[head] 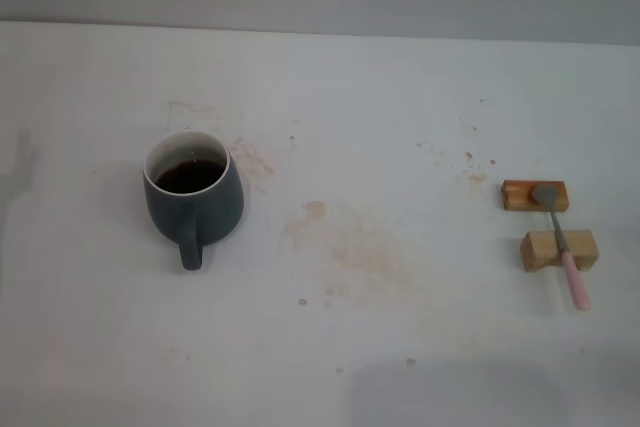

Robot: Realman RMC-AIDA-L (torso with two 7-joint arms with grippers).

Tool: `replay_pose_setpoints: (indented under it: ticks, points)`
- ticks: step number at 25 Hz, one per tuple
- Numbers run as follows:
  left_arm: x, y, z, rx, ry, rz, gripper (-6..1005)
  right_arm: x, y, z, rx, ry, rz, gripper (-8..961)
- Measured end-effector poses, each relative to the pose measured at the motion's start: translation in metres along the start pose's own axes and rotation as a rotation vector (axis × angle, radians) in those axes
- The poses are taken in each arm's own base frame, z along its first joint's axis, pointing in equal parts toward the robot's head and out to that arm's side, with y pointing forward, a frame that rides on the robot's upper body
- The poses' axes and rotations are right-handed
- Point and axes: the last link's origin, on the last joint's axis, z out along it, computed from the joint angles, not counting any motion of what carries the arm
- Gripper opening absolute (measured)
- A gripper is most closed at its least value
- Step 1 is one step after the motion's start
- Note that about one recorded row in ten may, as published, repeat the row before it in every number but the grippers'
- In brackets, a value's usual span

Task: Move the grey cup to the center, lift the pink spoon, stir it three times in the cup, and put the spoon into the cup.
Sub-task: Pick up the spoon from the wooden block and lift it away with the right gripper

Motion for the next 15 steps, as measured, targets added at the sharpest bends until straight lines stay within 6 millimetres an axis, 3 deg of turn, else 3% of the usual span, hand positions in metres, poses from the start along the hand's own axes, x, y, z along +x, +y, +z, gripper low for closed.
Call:
replay_pose_setpoints:
  ticks: [15]
  points:
    - [-0.0002, 0.0021, 0.0055, 0.001, 0.009, -0.007, 829, 0.0036, -0.0008, 0.0045, 0.005, 0.025, -0.003, 504]
